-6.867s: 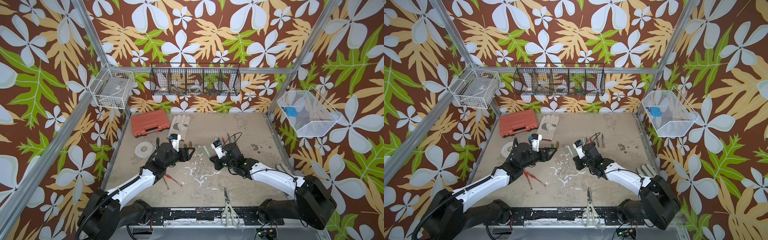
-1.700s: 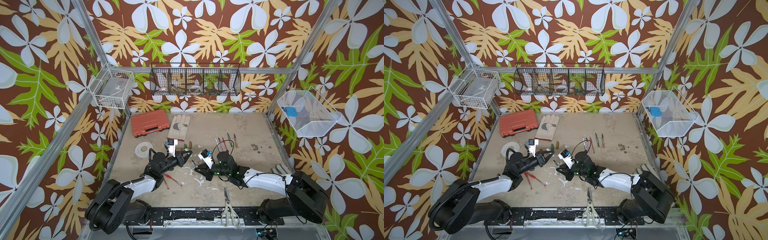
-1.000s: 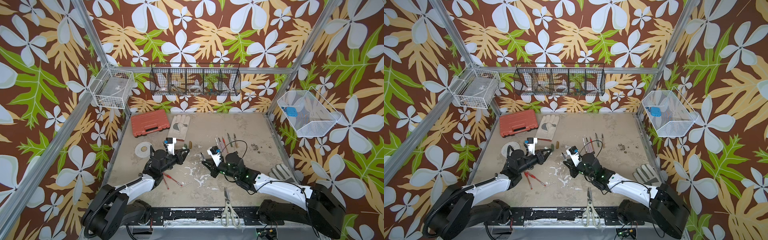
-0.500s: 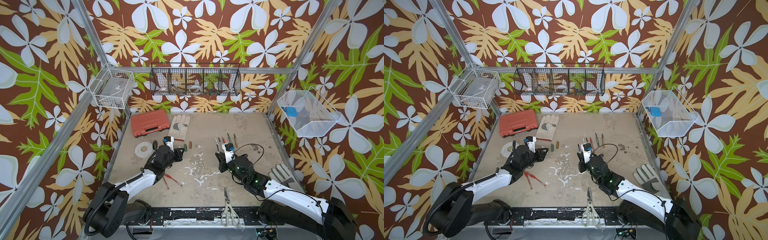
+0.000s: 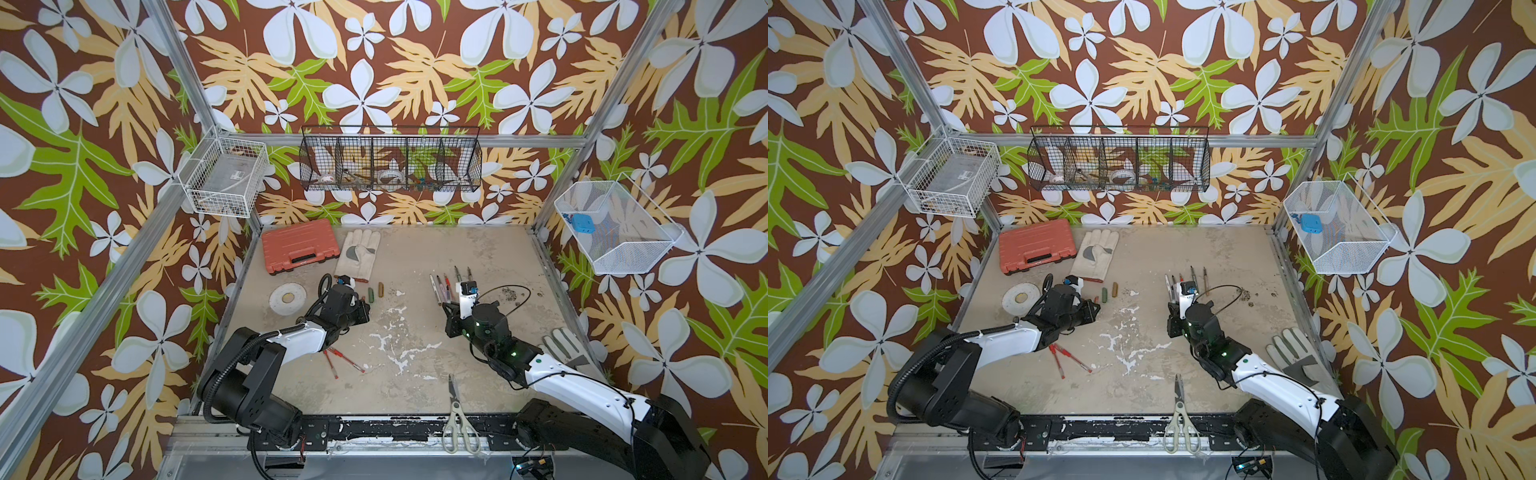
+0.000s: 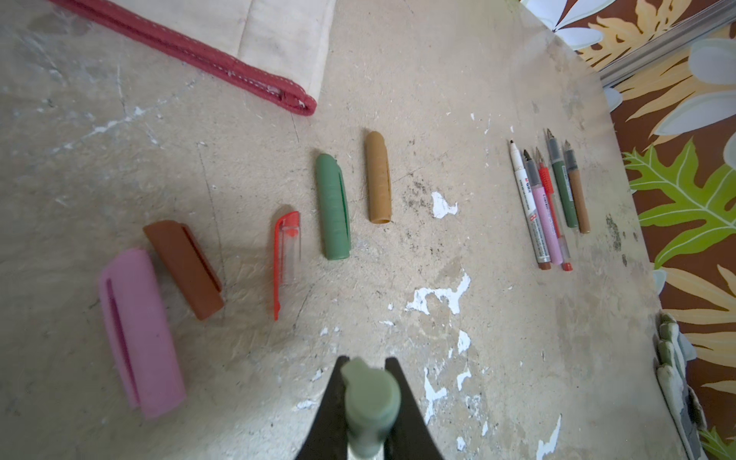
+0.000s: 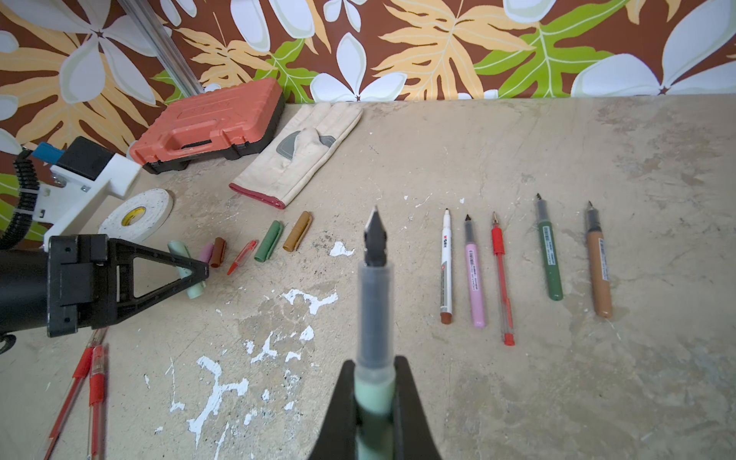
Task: Remove pen caps from pens
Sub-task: Place the pen cap at the center of the table.
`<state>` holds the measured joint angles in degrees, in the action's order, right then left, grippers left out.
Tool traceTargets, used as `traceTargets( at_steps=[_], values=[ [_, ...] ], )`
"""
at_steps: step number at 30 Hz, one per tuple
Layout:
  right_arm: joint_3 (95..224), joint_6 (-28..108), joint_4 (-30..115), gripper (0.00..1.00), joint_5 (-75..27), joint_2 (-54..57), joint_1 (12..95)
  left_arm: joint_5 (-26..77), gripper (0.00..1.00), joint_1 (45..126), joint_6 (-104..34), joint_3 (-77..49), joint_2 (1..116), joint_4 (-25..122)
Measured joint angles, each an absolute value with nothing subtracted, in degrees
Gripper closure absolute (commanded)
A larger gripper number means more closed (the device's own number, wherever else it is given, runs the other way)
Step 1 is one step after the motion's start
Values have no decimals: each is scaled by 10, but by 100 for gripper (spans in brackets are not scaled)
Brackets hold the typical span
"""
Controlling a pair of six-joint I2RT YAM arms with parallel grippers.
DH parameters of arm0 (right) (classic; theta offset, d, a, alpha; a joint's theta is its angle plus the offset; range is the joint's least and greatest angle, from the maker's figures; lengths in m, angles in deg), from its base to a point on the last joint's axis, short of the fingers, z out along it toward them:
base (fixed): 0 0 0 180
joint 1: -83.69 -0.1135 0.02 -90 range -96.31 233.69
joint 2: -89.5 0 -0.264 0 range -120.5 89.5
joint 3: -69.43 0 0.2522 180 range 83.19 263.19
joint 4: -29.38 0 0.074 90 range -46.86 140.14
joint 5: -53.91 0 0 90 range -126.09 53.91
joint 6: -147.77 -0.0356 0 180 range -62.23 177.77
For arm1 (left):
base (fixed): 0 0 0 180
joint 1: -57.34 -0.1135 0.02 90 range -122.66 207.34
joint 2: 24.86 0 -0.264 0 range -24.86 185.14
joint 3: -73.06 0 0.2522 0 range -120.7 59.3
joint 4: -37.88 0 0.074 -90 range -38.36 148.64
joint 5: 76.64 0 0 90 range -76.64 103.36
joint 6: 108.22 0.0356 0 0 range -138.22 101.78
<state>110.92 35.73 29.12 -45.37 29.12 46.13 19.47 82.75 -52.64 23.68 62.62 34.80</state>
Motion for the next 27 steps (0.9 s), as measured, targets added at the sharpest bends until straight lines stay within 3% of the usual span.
traceTargets(
  at_steps=[8,27],
  values=[
    [1110,354,293,100,-451,287,463,197,100,827,-522,205,680,378],
    [1112,353,303,100,-451,295,494,194,79,827,-511,191,705,402]
  ],
)
